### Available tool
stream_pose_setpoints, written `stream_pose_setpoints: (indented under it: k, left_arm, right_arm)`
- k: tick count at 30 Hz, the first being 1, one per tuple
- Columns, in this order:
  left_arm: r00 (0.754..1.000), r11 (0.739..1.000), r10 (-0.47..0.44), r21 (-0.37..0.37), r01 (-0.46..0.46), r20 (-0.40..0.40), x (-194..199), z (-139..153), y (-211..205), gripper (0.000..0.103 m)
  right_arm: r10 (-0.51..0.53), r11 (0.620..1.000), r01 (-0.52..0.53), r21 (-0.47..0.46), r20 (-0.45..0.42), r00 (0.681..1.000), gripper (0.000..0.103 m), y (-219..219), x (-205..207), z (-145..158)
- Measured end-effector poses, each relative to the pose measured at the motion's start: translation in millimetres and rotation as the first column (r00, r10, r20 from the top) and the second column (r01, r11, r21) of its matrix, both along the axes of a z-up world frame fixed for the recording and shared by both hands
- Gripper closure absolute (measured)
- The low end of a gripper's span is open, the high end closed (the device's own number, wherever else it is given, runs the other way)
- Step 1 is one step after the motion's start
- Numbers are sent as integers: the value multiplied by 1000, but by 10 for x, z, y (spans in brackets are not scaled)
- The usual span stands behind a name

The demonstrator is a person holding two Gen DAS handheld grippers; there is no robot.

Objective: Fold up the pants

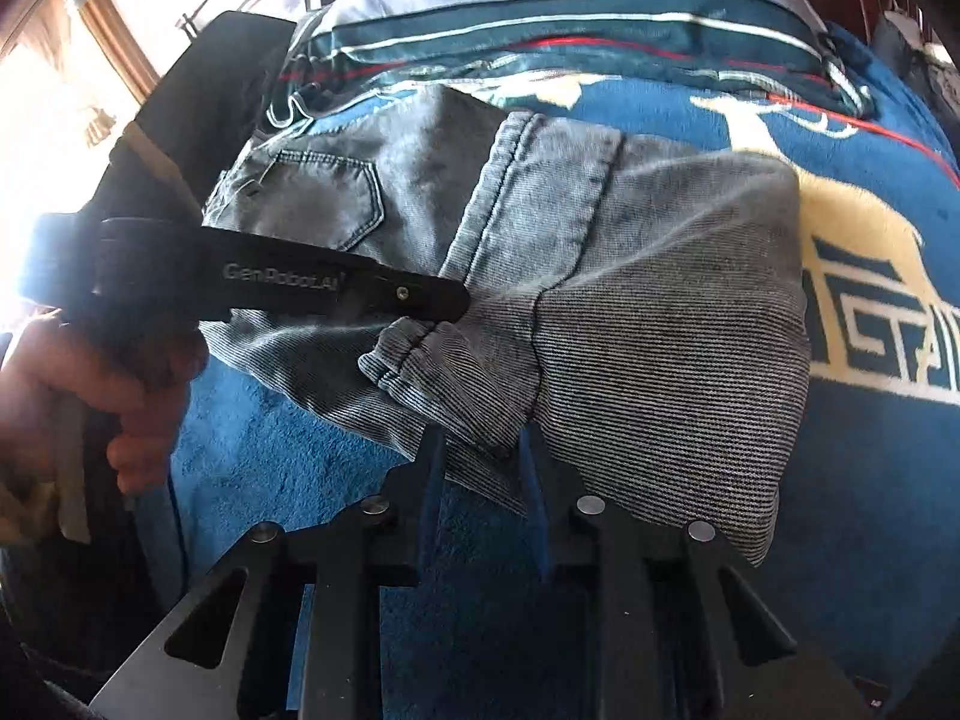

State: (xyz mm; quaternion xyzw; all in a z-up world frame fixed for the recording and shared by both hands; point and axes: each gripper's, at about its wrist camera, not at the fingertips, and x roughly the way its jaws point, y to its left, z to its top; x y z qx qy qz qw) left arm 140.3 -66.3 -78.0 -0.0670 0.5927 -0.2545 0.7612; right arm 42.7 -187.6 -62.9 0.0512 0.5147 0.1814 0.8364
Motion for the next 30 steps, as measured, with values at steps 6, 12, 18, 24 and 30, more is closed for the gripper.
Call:
stream_pose_setpoints:
  k: [6, 12, 18, 24, 30]
  left_arm:
    - [999, 999, 38, -37, -38, 7, -41, 214, 180, 62]
    - [993, 998, 68, 4, -68, 95, -136, 527, 499, 48]
    - [984, 993, 95, 62, -105, 148, -199, 708, 915, 34]
    - [980, 986, 118, 96, -134, 160, -234, 809, 1341, 22]
    - [971, 976, 189, 84, -203, 149, -234, 895, 1853, 13]
  right_arm:
    - [8, 998, -6, -57, 27, 1000, 58, 121, -21, 169]
    - [21, 994, -12, -112, 75, 997, 55, 215, -123, 337]
    - [41, 991, -28, -133, 99, 994, 48, 346, -179, 491]
    - [65, 989, -48, -138, 115, 991, 38, 515, -195, 580]
    - [106, 988, -89, -122, 134, 985, 27, 780, -178, 650]
